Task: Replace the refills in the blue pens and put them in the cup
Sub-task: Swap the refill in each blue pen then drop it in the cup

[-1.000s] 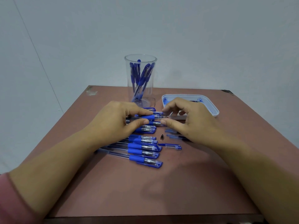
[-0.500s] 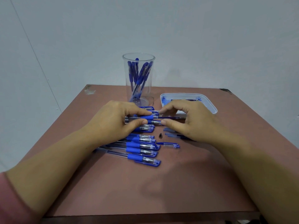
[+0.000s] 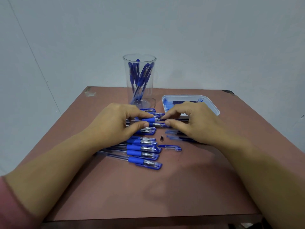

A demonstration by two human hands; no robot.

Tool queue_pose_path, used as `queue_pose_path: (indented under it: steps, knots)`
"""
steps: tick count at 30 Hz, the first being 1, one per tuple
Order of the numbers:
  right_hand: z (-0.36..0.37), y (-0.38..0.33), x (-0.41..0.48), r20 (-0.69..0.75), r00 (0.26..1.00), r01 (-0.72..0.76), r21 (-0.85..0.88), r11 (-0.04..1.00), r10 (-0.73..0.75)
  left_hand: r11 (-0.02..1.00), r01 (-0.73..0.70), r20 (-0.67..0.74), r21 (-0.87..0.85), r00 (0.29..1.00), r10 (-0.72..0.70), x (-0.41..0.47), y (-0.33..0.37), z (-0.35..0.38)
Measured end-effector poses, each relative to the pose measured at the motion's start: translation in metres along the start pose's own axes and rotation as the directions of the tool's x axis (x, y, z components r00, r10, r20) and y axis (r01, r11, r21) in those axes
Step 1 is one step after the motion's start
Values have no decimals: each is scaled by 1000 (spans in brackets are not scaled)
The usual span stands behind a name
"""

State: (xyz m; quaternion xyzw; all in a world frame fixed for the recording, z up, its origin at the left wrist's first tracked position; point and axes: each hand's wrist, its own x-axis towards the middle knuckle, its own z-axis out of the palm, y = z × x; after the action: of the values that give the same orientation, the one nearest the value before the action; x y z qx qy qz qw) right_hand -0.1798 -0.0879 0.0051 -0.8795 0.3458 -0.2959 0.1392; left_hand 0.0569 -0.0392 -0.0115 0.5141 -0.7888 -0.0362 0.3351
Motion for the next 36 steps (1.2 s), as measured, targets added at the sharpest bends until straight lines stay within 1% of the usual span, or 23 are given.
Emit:
queue_pose_path:
  steps: [6, 11, 18, 21, 25, 27, 29, 33, 36]
  knots:
    - [-18, 19, -13, 8, 995, -99, 18, 995, 99, 1000, 26, -21, 10, 999, -26, 0, -6, -2]
    - [-20, 24, -16, 164, 975, -142, -45, 989, 148, 1000, 17, -28, 13, 999, -16, 0, -5, -4]
    - [-24, 16, -19, 222, 958, -158, -124, 980, 182, 1000, 6, -38, 25, 999, -5, -1, -5, -4]
    - [-26, 18, -18, 207, 961, -165, -93, 982, 181, 1000, 7, -43, 30, 999, -6, -1, -5, -4]
    - [-40, 20, -9, 84, 983, -159, -76, 984, 165, 1000, 6, -42, 12, 999, -6, -1, -6, -5]
    - [-50, 24, 0, 62, 981, -176, -107, 979, 183, 1000, 13, -39, 12, 999, -13, 0, -6, -4]
    - [-56, 34, 15, 92, 969, -213, -146, 966, 228, 1000, 20, -36, 17, 999, -20, 0, -7, -3]
    - [-52, 56, 42, 226, 921, -262, -243, 934, 318, 1000, 24, -33, 14, 999, -24, 0, -8, -3]
    - [-47, 65, 49, 248, 895, -301, -276, 913, 370, 1000, 18, -44, 8, 999, -18, 1, -10, -5]
